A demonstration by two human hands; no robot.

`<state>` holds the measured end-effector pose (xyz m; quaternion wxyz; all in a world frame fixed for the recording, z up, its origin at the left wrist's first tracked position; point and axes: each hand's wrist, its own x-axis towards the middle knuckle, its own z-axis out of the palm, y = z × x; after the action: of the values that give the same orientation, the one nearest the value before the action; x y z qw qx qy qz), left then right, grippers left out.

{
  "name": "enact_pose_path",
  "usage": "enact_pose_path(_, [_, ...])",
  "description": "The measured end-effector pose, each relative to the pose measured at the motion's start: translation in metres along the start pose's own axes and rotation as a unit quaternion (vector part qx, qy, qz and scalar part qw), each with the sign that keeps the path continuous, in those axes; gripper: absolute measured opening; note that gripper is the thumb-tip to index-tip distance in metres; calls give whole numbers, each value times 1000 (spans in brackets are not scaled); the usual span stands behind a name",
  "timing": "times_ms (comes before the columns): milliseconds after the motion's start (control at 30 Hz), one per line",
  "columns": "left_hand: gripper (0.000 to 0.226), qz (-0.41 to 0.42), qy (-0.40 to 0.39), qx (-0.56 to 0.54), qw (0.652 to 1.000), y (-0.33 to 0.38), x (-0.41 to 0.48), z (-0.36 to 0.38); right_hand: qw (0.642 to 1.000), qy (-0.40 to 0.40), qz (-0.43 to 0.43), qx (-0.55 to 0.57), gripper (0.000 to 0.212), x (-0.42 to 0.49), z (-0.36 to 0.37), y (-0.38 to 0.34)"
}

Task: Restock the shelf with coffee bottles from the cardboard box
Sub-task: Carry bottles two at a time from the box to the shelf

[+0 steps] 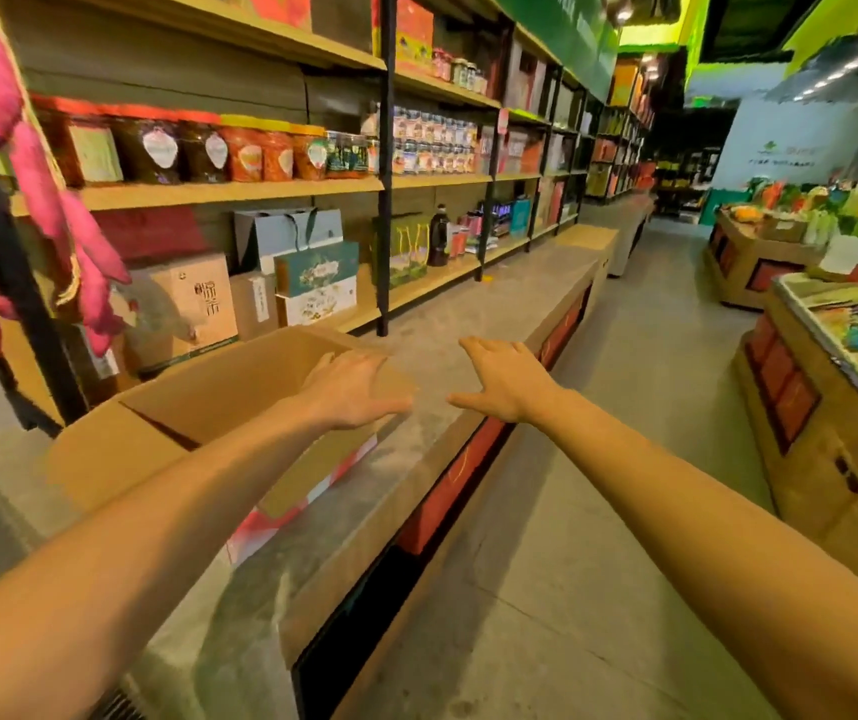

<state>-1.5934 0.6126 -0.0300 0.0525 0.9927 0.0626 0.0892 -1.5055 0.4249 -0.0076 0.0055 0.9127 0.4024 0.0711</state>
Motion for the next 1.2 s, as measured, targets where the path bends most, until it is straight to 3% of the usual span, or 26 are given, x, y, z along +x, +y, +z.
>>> enact_pose_path(100, [75,-47,-2,-2,999,-12,33,7,999,-3,-34,22,79,53,7,15])
enact_pose_path(367, [85,-209,7,15,978,-85,98,35,989,5,-127,75,73,201,49,-4])
enact_pose_path(567, [72,-340,34,-17,940,-157,133,50,968,-1,-212,131,64,302,74,-41])
enact_pose_path(800, [76,-444,61,11,894,-218,138,61,933,-23,-329,143,67,386,87,-94])
enact_pose_path(1000, [76,-573,121,-67,808,-242,109,81,884,-69,-428,174,63,429,114,-158])
enact_pose_path(1200, [71,-685,210,-89,692,-245,115,111,795,-88,-578,158,61,459,142,-203])
